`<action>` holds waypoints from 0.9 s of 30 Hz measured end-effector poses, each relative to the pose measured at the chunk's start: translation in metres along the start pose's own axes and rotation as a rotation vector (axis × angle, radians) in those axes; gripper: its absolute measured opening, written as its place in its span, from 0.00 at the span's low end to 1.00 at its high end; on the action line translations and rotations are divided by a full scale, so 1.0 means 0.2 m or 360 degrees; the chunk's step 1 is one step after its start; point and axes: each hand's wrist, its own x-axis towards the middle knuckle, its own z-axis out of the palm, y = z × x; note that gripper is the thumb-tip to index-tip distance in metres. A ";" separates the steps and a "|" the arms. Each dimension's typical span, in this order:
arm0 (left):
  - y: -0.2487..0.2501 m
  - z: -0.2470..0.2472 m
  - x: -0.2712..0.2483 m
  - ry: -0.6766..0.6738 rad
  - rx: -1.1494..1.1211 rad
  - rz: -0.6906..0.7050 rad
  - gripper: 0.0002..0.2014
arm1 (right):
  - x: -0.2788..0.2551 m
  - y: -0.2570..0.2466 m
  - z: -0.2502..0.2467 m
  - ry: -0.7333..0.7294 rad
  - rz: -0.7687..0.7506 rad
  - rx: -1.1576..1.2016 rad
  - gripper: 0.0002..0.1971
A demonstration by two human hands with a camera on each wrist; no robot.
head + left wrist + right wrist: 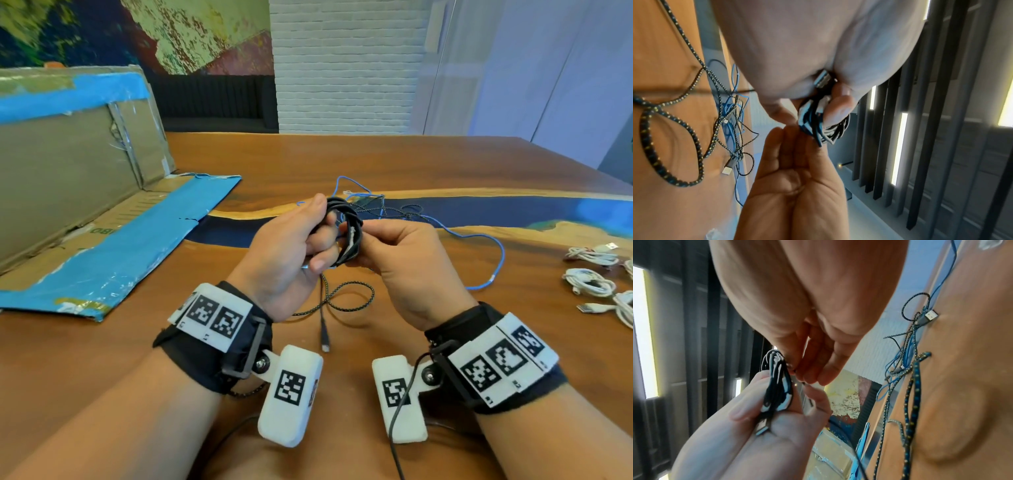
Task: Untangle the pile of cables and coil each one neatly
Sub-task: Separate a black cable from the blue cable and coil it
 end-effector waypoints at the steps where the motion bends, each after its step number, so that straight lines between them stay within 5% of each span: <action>1: 0.00 0.00 0.00 0.0022 0.0081 0.0040 0.17 | 0.00 0.01 0.01 -0.0065 0.0042 0.0076 0.10; 6: -0.02 -0.02 0.02 0.0110 0.0484 0.0251 0.16 | -0.01 -0.01 0.01 -0.0304 0.0189 0.0430 0.19; 13: -0.05 0.02 0.02 0.0139 0.0681 0.0325 0.14 | -0.01 0.00 0.03 -0.0004 0.0084 0.0366 0.07; 18: -0.04 0.03 0.01 0.0192 0.0721 0.0347 0.15 | 0.01 0.01 0.02 0.0197 0.0225 0.0293 0.15; 27: -0.01 0.06 -0.01 0.0084 0.0653 0.0321 0.16 | -0.01 -0.05 0.03 -0.0292 0.0235 0.0593 0.19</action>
